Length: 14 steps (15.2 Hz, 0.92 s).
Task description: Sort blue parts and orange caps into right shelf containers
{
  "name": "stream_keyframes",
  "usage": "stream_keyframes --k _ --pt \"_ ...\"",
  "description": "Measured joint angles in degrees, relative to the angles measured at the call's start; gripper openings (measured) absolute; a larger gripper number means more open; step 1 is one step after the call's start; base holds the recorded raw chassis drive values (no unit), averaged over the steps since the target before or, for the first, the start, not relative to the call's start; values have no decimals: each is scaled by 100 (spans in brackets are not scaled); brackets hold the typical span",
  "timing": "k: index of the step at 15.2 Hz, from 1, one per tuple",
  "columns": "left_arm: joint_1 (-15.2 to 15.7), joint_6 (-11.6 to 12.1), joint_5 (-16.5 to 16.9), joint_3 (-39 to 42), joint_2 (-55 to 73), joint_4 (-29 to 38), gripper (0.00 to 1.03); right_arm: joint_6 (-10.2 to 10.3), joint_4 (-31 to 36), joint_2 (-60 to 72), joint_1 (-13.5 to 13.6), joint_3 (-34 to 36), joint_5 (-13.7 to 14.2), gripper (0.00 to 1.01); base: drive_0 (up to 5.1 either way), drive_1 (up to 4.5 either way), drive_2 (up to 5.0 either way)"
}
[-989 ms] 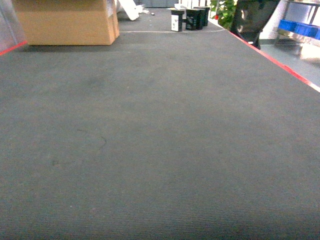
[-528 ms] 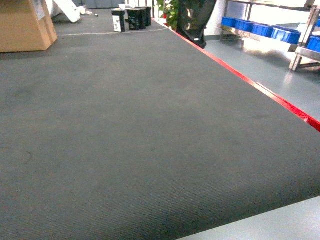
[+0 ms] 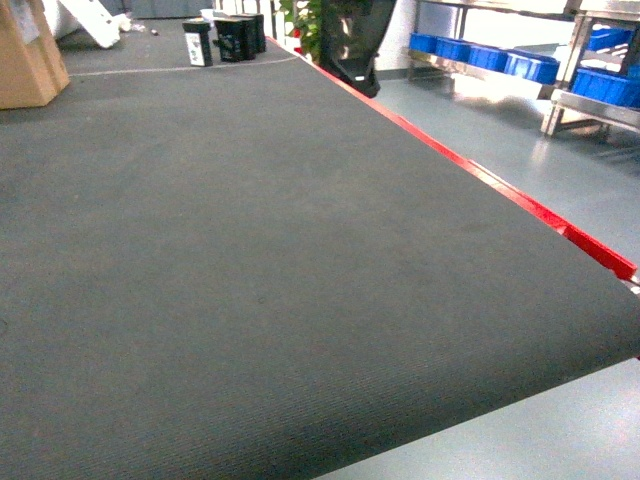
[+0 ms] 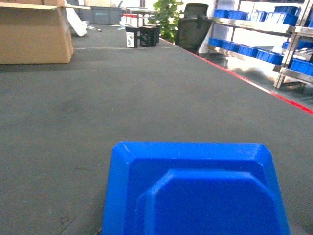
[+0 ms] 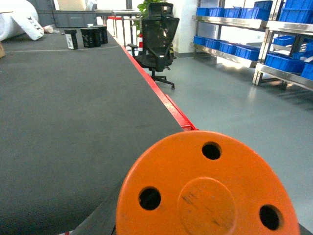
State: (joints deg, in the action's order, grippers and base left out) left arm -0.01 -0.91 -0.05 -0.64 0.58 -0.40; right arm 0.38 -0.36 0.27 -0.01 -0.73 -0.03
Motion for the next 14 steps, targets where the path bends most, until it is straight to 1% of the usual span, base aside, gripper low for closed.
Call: stream_keyframes --k 14 --pt "0 0 4 0 0 0 41 0 0 0 0 -2 0 43 -159 -159 -159"
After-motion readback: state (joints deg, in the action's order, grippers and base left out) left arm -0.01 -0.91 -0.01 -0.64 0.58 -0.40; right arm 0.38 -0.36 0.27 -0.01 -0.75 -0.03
